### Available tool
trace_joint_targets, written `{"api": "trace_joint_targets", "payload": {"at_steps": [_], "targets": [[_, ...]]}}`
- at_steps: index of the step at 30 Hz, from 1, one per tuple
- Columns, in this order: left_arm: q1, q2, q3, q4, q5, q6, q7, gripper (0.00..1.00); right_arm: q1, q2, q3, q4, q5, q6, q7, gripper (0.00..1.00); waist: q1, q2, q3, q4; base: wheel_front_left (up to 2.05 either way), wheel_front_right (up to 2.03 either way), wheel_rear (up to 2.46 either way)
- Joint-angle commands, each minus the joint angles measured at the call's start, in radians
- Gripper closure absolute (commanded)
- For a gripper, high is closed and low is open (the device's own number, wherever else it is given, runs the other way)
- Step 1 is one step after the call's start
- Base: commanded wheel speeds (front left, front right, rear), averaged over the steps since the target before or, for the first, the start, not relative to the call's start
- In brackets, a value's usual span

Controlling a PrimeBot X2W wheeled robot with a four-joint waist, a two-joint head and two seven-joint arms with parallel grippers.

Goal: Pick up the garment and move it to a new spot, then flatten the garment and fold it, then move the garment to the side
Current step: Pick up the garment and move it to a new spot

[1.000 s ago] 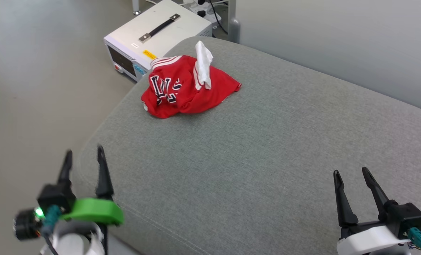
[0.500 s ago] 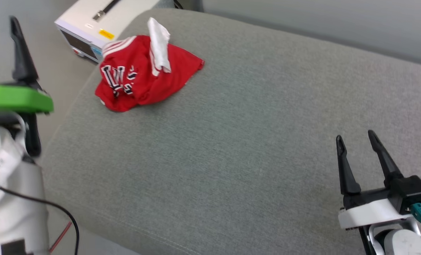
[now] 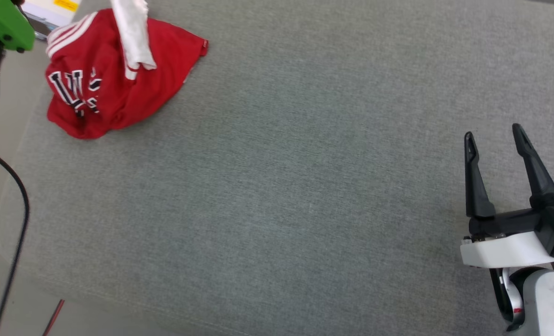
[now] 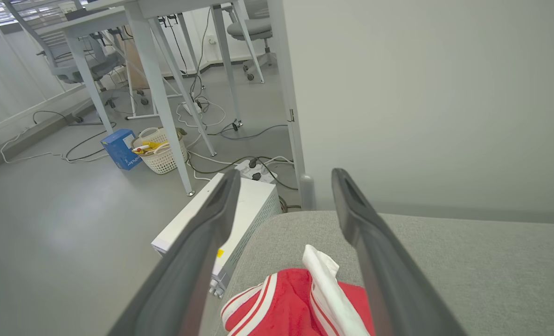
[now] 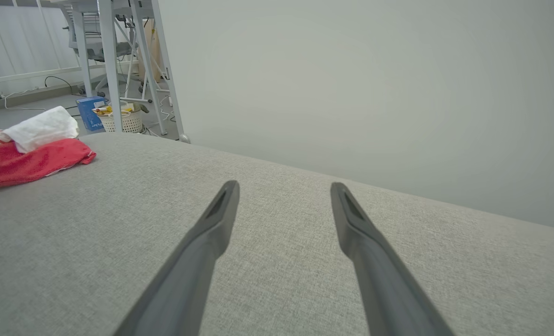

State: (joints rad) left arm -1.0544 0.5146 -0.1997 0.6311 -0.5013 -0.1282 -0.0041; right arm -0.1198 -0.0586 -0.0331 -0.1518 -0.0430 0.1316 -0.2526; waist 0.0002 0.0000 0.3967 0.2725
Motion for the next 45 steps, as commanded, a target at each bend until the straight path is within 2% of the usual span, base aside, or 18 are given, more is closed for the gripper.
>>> {"api": "trace_joint_targets", "payload": {"at_steps": [1, 8, 9, 10, 16, 21, 27, 28, 29, 39, 45], "targets": [[-0.029, 0.021, -0.029, 0.009, -0.035, -0.002, 0.056, 0.0, -0.021, -0.004, -0.005, -0.009, -0.011, -0.001, -0.009, 0.0, -0.0002, 0.0, 0.056, -0.049, 0.0, 0.0, 0.0], [-0.099, 0.105, -0.179, -0.001, -0.233, -0.002, 0.473, 0.0, -0.043, -0.011, -0.041, -0.028, -0.014, -0.001, -0.009, 0.0, -0.0002, 0.0, 0.109, -0.08, 0.0, 0.0, 0.0], [-0.096, 0.136, -0.245, -0.015, -0.281, -0.002, 0.612, 0.0, -0.05, -0.014, -0.05, -0.033, -0.012, -0.001, -0.009, 0.0, -0.0002, 0.0, 0.129, -0.089, 0.0, 0.0, 0.0], [-0.091, 0.144, -0.263, -0.021, -0.305, -0.002, 0.653, 0.0, -0.053, -0.015, -0.052, -0.034, -0.011, -0.001, -0.009, 0.0, -0.0002, 0.0, 0.138, -0.092, 0.0, 0.0, 0.0], [-0.034, 0.166, -0.358, -0.036, -0.356, -0.002, 0.748, 0.0, -0.07, -0.017, -0.051, -0.04, -0.009, -0.001, -0.009, 0.0, -0.0002, 0.0, 0.175, -0.107, 0.0, 0.0, 0.0], [-0.005, 0.157, -0.425, 0.025, -0.349, -0.002, 0.761, 0.0, -0.083, -0.018, -0.046, -0.038, -0.006, -0.001, -0.009, 0.0, -0.0002, 0.0, 0.199, -0.118, 0.0, 0.0, 0.0], [0.012, 0.121, -0.47, 0.12, -0.358, -0.002, 0.73, 0.0, -0.093, -0.019, -0.053, -0.031, 0.001, -0.001, -0.009, 0.0, -0.0002, 0.0, 0.212, -0.126, 0.0, 0.0, 0.0], [0.011, 0.119, -0.481, 0.13, -0.358, -0.002, 0.722, 0.53, -0.093, -0.018, -0.051, -0.027, 0.002, -0.001, -0.009, 0.0, -0.0002, 0.0, 0.208, -0.127, 0.0, 0.0, 0.0], [0.01, 0.121, -0.493, 0.134, -0.356, -0.002, 0.715, 1.0, -0.092, -0.018, -0.051, -0.024, 0.002, -0.001, -0.009, 0.0, -0.0002, 0.0, 0.203, -0.127, 0.0, 0.0, 0.0], [-0.07, 0.201, -0.631, 0.079, -0.32, -0.002, 0.516, 1.0, -0.054, -0.002, -0.047, 0.016, 0.03, -0.001, -0.009, 0.0, -0.0002, 0.0, 0.062, -0.109, 0.0, 0.0, 0.0], [-0.131, 0.226, -0.741, -0.008, -0.317, -0.002, 0.454, 1.0, -0.027, 0.006, -0.042, 0.037, 0.045, -0.001, -0.009, 0.0, -0.0002, 0.0, -0.033, -0.111, 0.0, 0.0, 0.0]]}}
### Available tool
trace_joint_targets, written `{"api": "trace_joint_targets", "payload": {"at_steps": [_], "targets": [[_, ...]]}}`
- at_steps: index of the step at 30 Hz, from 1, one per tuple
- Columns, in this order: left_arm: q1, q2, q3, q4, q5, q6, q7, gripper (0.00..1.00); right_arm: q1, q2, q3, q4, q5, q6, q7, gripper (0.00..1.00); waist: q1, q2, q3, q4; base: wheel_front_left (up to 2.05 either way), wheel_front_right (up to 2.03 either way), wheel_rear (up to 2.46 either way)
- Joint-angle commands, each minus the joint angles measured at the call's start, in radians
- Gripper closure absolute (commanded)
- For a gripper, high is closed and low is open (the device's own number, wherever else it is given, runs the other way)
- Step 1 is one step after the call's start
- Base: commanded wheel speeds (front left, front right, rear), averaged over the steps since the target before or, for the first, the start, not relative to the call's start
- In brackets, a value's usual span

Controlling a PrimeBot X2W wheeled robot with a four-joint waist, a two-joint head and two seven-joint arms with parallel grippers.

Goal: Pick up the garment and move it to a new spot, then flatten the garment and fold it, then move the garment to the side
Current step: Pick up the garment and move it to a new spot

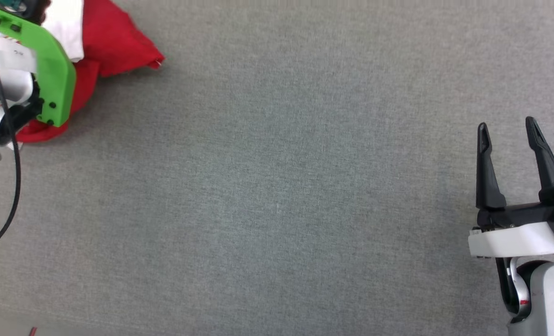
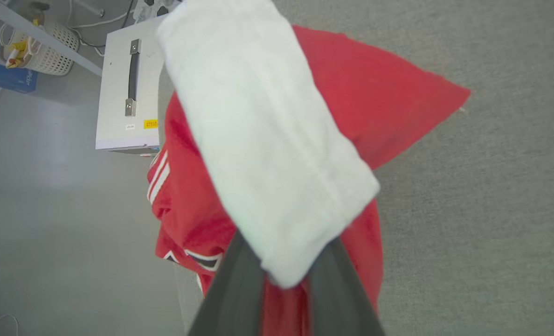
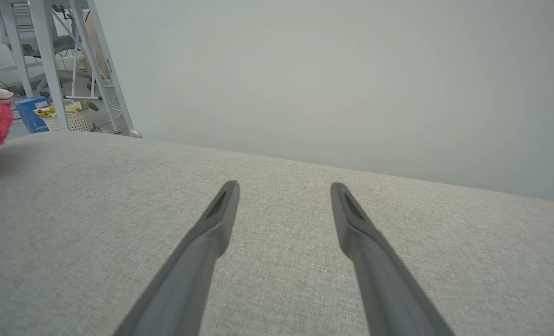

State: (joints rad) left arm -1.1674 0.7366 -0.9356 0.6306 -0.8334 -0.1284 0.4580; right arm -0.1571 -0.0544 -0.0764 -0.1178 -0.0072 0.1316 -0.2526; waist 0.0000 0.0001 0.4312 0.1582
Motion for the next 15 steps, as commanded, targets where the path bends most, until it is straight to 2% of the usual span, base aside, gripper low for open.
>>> {"api": "trace_joint_targets", "payload": {"at_steps": [1, 8, 15], "targets": [[-0.028, 0.005, -0.021, -0.023, 0.014, -0.002, -0.017, 1.0, 0.015, 0.002, 0.001, 0.004, 0.012, -0.001, -0.009, 0.0, 0.0, -0.0001, -0.079, 0.001, 0.0, 0.0, 0.0], [-0.097, -0.014, -0.177, -0.163, 0.028, -0.002, -0.074, 1.0, 0.057, 0.004, -0.008, 0.02, 0.059, -0.001, -0.009, 0.0, 0.0, -0.0001, -0.15, -0.046, 0.0, 0.0, 0.0], [-0.16, -0.098, -0.287, -0.282, 0.031, -0.002, -0.098, 1.0, 0.064, 0.004, -0.025, 0.026, 0.092, -0.001, -0.009, 0.0, 0.0, -0.0001, -0.158, -0.122, 0.0, 0.0, 0.0]]}}
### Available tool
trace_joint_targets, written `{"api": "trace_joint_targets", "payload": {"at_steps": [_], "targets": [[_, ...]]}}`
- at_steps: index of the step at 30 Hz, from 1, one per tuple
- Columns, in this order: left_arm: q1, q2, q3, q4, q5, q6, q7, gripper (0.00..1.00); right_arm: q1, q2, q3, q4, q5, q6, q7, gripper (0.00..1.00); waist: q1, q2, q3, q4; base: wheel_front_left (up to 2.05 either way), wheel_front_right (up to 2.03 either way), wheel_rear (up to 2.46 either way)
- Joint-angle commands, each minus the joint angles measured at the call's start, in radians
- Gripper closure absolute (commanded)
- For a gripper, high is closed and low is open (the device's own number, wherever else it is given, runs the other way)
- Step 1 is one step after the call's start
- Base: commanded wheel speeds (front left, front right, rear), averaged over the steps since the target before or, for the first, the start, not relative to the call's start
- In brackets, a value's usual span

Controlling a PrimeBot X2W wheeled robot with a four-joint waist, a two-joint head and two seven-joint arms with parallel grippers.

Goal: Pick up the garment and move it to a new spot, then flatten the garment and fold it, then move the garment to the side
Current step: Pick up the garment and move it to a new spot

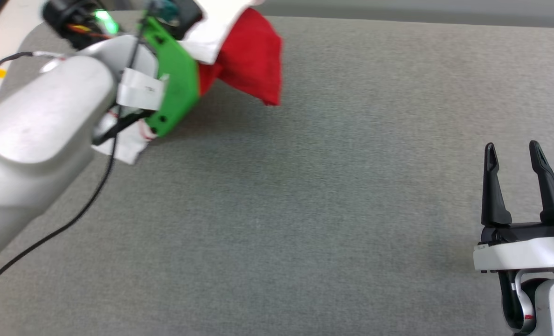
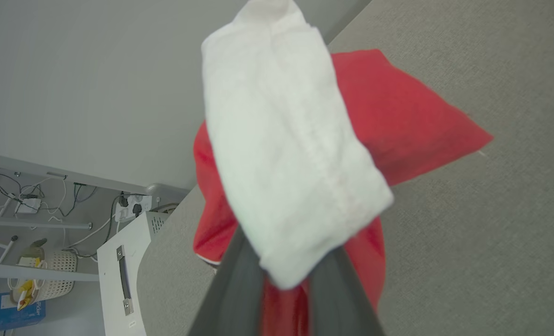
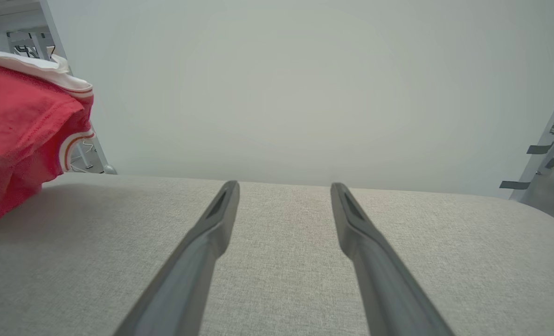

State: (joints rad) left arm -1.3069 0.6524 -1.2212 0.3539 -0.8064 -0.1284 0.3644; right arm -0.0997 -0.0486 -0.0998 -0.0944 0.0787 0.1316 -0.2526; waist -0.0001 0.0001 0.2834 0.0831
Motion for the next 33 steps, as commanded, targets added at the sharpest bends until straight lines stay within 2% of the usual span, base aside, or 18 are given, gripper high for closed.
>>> {"api": "trace_joint_targets", "payload": {"at_steps": [1, 8, 10, 15, 18, 24, 29, 33], "targets": [[-0.029, -0.033, -0.013, -0.018, 0.008, -0.002, -0.004, 1.0, 0.005, -0.002, -0.001, 0.003, 0.012, -0.001, -0.009, 0.0, 0.0001, -0.0001, -0.008, -0.062, 0.0, 0.0, 0.0], [-0.067, -0.176, -0.053, -0.074, 0.04, -0.002, 0.006, 1.0, -0.007, -0.002, 0.001, 0.01, 0.047, -0.001, -0.009, 0.0, 0.0001, -0.0001, 0.02, -0.163, 0.0, 0.0, 0.0], [-0.07, -0.241, -0.057, -0.074, 0.057, -0.002, 0.017, 1.0, -0.013, -0.002, -0.005, 0.011, 0.056, -0.001, -0.009, 0.0, 0.0001, -0.0001, 0.034, -0.191, 0.0, 0.0, 0.0], [0.005, -0.383, -0.059, -0.087, 0.145, -0.002, 0.081, 1.0, -0.035, -0.002, -0.007, 0.013, 0.078, -0.001, -0.009, 0.0, 0.0001, -0.0001, 0.075, -0.254, 0.0, 0.0, 0.0], [0.07, -0.437, -0.059, -0.081, 0.186, -0.002, 0.106, 1.0, -0.044, -0.002, -0.004, 0.013, 0.087, -0.001, -0.009, 0.0, 0.0001, -0.0001, 0.098, -0.279, 0.0, 0.0, 0.0], [0.239, -0.502, -0.059, -0.043, 0.265, -0.002, 0.151, 1.0, -0.058, -0.002, -0.002, 0.017, 0.101, -0.001, -0.009, 0.0, 0.0001, -0.0001, 0.137, -0.303, 0.0, 0.0, 0.0], [0.342, -0.519, -0.059, -0.016, 0.278, -0.002, 0.189, 1.0, -0.07, -0.002, 0.002, 0.021, 0.102, -0.001, -0.009, 0.0, 0.0001, -0.0001, 0.148, -0.304, 0.0, 0.0, 0.0], [0.353, -0.526, -0.059, 0.011, 0.276, -0.002, 0.169, 1.0, -0.076, -0.002, 0.003, 0.022, 0.098, -0.001, -0.009, 0.0, 0.0001, -0.0001, 0.146, -0.296, 0.0, 0.0, 0.0]]}}
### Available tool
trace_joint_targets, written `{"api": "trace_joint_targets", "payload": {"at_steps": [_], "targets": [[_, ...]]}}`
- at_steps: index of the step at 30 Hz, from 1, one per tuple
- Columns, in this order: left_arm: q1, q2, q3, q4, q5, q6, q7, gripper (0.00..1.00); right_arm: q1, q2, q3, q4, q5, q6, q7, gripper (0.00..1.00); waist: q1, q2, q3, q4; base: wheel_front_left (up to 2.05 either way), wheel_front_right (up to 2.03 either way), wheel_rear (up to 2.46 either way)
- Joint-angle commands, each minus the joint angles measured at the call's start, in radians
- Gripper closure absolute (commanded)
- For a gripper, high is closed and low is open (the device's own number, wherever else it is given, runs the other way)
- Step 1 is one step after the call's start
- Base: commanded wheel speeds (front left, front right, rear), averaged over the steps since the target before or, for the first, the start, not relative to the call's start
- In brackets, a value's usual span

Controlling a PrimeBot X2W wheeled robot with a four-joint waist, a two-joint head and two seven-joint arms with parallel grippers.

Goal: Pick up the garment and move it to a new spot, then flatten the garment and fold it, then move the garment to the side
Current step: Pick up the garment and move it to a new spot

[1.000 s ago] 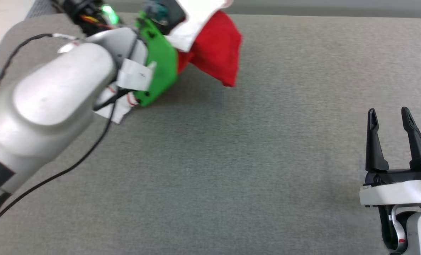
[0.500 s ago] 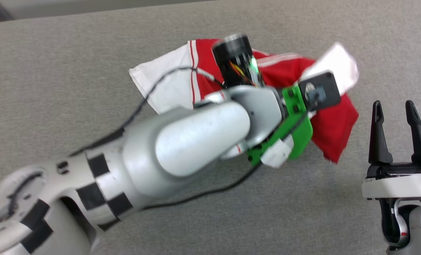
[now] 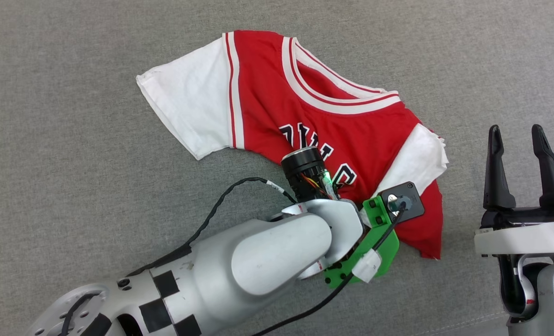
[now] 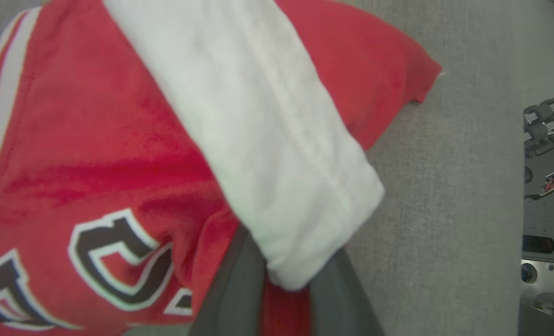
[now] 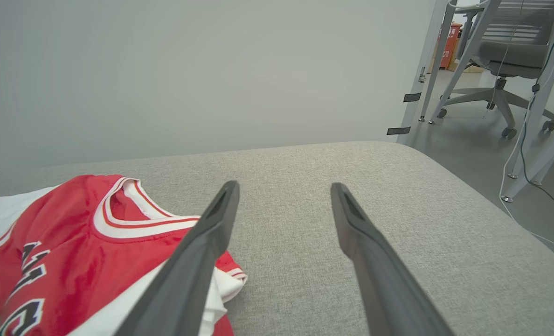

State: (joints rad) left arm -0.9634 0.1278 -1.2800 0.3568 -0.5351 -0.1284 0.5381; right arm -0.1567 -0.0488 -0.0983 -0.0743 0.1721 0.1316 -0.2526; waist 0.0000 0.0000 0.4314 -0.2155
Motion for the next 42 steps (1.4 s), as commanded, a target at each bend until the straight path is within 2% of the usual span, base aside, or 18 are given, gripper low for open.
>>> {"api": "trace_joint_targets", "payload": {"at_steps": [1, 2, 3, 11, 17, 19, 25, 33, 39, 40, 42], "targets": [[0.001, -0.004, 0.0, 0.018, 0.013, -0.002, -0.033, 0.62, -0.018, -0.001, 0.001, 0.003, 0.003, -0.001, -0.009, 0.0, 0.0, 0.0, -0.007, 0.006, 0.0, 0.0, 0.0], [-0.005, -0.008, 0.0, 0.026, 0.018, -0.002, -0.055, 0.1, -0.017, -0.001, 0.0, 0.004, 0.001, -0.001, -0.009, 0.0, 0.0, 0.0, -0.012, 0.009, 0.0, 0.0, 0.0], [-0.013, -0.014, 0.0, 0.034, 0.02, -0.002, -0.093, 0.0, -0.013, -0.001, -0.002, 0.005, -0.002, -0.001, -0.009, 0.0, 0.0, 0.0, -0.021, 0.015, 0.0, 0.0, 0.0], [-0.036, -0.055, 0.0, 0.062, 0.01, -0.002, -0.374, 0.0, 0.05, -0.001, -0.023, 0.017, -0.02, -0.001, -0.009, 0.0, 0.0, 0.0, -0.138, 0.088, 0.0, 0.0, 0.0], [-0.009, -0.059, 0.003, 0.081, -0.006, -0.002, -0.517, 0.0, 0.099, -0.001, -0.038, 0.018, -0.036, -0.001, -0.009, 0.0, 0.0, 0.0, -0.228, 0.161, 0.0, 0.0, 0.0], [0.0, -0.056, 0.025, 0.099, -0.009, 0.01, -0.578, 0.0, 0.116, -0.001, -0.045, 0.019, -0.041, -0.001, -0.009, 0.0, 0.0, 0.0, -0.257, 0.187, 0.0, 0.0, 0.0], [0.036, -0.021, 0.107, 0.129, 0.007, 0.127, -0.743, 0.0, 0.155, -0.001, -0.057, 0.015, -0.053, -0.001, -0.009, 0.0, 0.0, 0.0, -0.302, 0.246, 0.0, 0.0, 0.0], [0.125, 0.051, 0.249, 0.122, 0.016, 0.267, -0.799, 0.0, 0.183, -0.001, -0.047, 0.021, -0.061, -0.001, -0.009, 0.0, 0.0, 0.0, -0.347, 0.273, 0.0, 0.0, 0.0], [0.302, 0.16, 0.47, -0.011, 0.052, 0.366, -0.8, 0.0, 0.2, -0.001, -0.027, 0.022, -0.058, -0.001, -0.009, 0.0, 0.0, 0.0, -0.374, 0.266, 0.0, 0.0, 0.0], [0.417, 0.208, 0.596, -0.077, 0.07, 0.398, -0.8, 0.0, 0.208, -0.001, -0.023, 0.019, -0.056, -0.001, -0.009, 0.0, 0.0, 0.0, -0.378, 0.264, 0.0, 0.0, 0.0], [0.49, 0.232, 0.675, -0.115, 0.087, 0.411, -0.8, 0.0, 0.213, -0.001, -0.02, 0.018, -0.055, -0.001, -0.009, 0.0, 0.0, 0.0, -0.38, 0.262, 0.0, 0.0, 0.0]]}}
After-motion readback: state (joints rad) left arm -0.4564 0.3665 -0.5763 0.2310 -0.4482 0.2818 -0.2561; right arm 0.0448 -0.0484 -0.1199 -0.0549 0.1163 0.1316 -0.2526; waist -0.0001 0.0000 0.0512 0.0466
